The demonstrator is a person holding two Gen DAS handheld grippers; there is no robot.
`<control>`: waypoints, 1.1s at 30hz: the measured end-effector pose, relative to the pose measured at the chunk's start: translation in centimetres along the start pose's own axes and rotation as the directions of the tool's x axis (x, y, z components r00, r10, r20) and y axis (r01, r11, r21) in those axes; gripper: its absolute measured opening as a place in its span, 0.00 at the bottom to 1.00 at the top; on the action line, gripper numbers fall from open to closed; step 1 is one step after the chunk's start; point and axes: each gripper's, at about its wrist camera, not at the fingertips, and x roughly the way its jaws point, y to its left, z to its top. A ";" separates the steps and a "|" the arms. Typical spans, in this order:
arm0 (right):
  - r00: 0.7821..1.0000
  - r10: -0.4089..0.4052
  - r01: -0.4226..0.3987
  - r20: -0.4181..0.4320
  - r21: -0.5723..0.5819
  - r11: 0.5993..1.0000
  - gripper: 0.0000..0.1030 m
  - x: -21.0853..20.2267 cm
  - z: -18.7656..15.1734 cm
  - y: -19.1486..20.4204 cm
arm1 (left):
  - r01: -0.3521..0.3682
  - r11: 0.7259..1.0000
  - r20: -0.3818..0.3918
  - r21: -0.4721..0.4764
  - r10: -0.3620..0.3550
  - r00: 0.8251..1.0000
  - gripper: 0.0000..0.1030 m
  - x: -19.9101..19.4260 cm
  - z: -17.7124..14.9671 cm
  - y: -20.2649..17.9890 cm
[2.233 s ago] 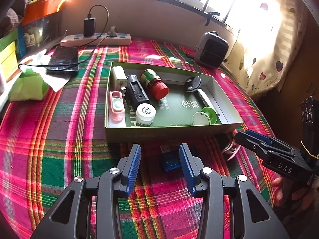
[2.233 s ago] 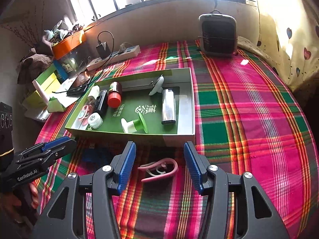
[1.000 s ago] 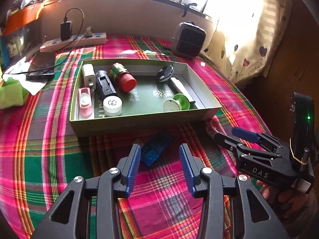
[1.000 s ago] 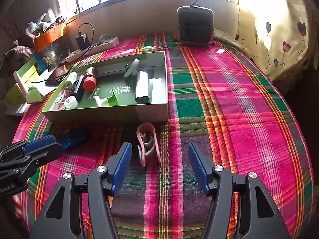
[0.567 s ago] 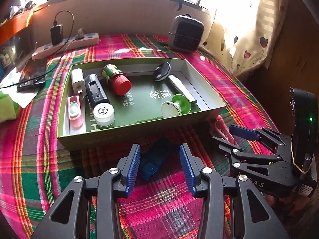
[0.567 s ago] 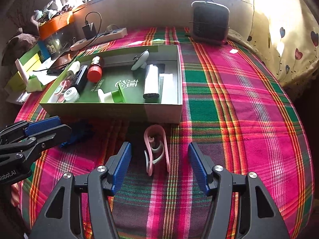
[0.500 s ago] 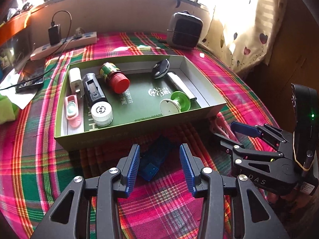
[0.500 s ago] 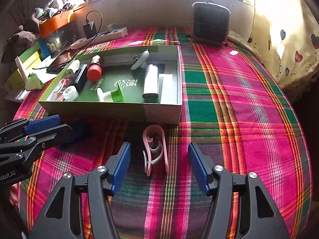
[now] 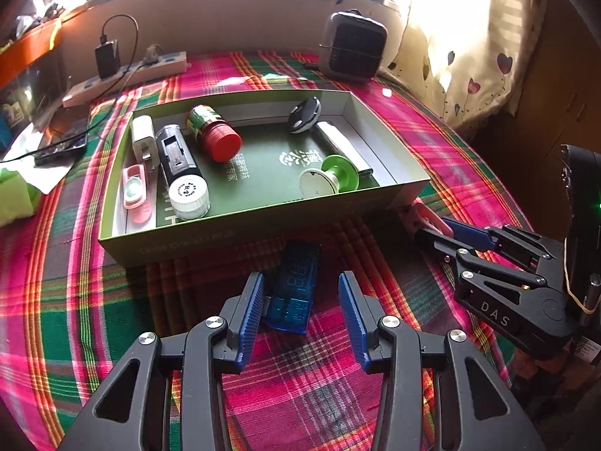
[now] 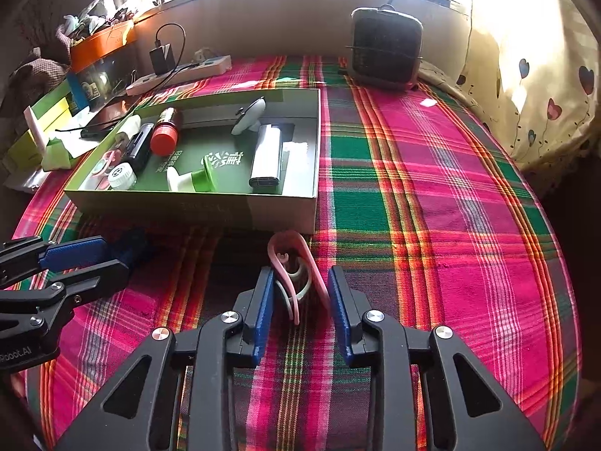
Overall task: Organize rigid objects
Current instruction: 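Grasp the blue USB tester with the left gripper while the right grasps the pink clip, then lift and carry the blue tester with the left gripper while the right carries the pink clip over the box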
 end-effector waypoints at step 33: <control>0.998 0.069 -0.070 0.014 0.035 0.997 0.29 -0.1 -0.2 -0.9 | -0.099 0.994 0.007 0.055 0.099 0.995 0.20 1.3 0.3 -1.3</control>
